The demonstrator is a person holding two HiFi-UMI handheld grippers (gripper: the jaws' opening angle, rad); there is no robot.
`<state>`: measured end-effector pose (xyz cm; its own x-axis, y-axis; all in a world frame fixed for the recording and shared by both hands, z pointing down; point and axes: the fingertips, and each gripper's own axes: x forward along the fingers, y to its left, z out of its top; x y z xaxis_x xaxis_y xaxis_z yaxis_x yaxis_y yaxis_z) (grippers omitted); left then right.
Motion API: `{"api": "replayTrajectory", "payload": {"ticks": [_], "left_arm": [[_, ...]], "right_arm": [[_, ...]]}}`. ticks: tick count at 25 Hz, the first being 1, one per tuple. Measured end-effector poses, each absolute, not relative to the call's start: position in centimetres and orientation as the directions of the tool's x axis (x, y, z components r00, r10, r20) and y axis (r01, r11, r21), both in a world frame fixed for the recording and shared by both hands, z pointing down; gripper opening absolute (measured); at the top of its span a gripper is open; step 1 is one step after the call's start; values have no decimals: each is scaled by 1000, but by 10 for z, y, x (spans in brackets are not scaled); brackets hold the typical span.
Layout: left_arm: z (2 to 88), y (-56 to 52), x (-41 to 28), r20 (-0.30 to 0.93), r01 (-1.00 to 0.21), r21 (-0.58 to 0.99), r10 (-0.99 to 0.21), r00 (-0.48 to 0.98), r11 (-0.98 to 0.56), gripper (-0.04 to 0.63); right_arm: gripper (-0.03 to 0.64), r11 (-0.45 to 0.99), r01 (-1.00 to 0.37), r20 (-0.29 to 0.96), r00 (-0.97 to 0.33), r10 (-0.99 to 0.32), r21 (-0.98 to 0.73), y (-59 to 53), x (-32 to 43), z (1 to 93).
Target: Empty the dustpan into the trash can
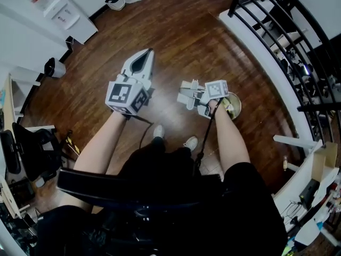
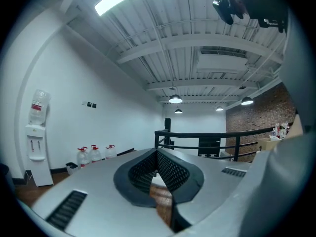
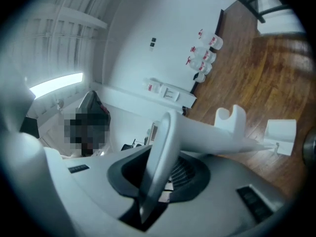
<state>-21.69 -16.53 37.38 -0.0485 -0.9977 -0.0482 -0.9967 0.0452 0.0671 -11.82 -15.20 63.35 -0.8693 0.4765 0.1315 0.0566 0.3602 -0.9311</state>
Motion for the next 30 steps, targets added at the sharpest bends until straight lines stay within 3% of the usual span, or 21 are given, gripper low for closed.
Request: {"api": "replayTrajectory", "payload": {"ticks": [3, 9, 21, 30], "left_arm": [[374, -169, -211, -55, -997, 76, -998, -36, 32, -6], [370, -176, -203, -75, -996, 92, -997, -21, 14, -6], [361, -178, -205, -112, -991, 133, -994, -9, -6, -6], [354, -184, -201, -146, -986, 163, -989, 23, -47, -6]], "right_arm": [[131, 285, -113, 248, -830, 499, -952, -136, -100, 655], [206, 303, -96, 268, -756, 597, -948, -110, -80, 669], [236, 390, -180, 400, -686, 609, -903, -100, -44, 683], [236, 437, -216, 441, -731, 521, -873, -117, -29, 664]]}}
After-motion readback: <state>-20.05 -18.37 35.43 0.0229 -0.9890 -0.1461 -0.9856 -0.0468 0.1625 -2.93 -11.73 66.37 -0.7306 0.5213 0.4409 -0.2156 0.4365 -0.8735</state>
